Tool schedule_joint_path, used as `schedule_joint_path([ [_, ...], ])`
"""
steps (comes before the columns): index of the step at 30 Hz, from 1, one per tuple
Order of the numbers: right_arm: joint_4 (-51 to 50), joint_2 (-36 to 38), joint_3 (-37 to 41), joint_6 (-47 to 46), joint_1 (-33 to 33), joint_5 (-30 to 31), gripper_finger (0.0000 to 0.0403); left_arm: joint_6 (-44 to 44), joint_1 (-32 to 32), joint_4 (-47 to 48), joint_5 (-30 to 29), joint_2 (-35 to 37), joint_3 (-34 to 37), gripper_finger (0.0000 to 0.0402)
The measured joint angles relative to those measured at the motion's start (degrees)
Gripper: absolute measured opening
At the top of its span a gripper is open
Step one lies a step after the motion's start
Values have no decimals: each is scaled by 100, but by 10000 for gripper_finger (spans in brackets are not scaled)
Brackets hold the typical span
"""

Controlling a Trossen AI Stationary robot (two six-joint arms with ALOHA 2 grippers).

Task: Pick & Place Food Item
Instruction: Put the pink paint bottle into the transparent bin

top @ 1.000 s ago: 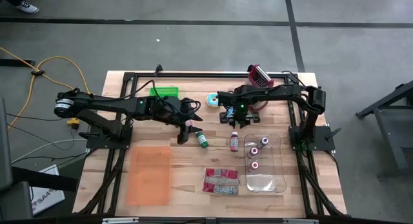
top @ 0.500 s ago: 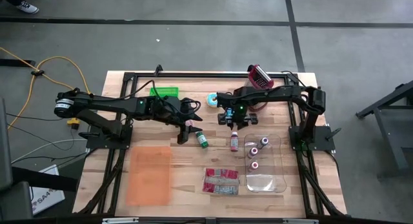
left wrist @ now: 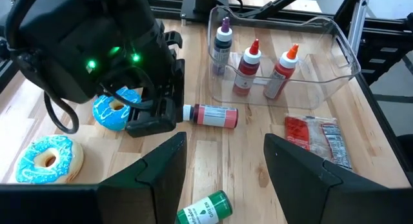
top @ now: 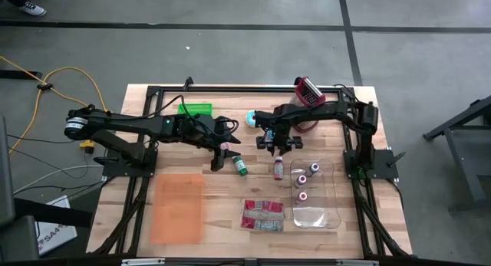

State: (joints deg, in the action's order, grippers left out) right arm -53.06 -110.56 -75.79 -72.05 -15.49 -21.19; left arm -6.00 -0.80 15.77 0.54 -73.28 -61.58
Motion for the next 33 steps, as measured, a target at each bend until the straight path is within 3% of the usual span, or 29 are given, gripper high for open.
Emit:
schedule_joint_path([
  [21,-108,2,0,250,-3,157,135,0,0,0,0,0,-2,199],
  [33,-116,2,0,166,-3,177,227,0,0,0,0,0,-2,199],
])
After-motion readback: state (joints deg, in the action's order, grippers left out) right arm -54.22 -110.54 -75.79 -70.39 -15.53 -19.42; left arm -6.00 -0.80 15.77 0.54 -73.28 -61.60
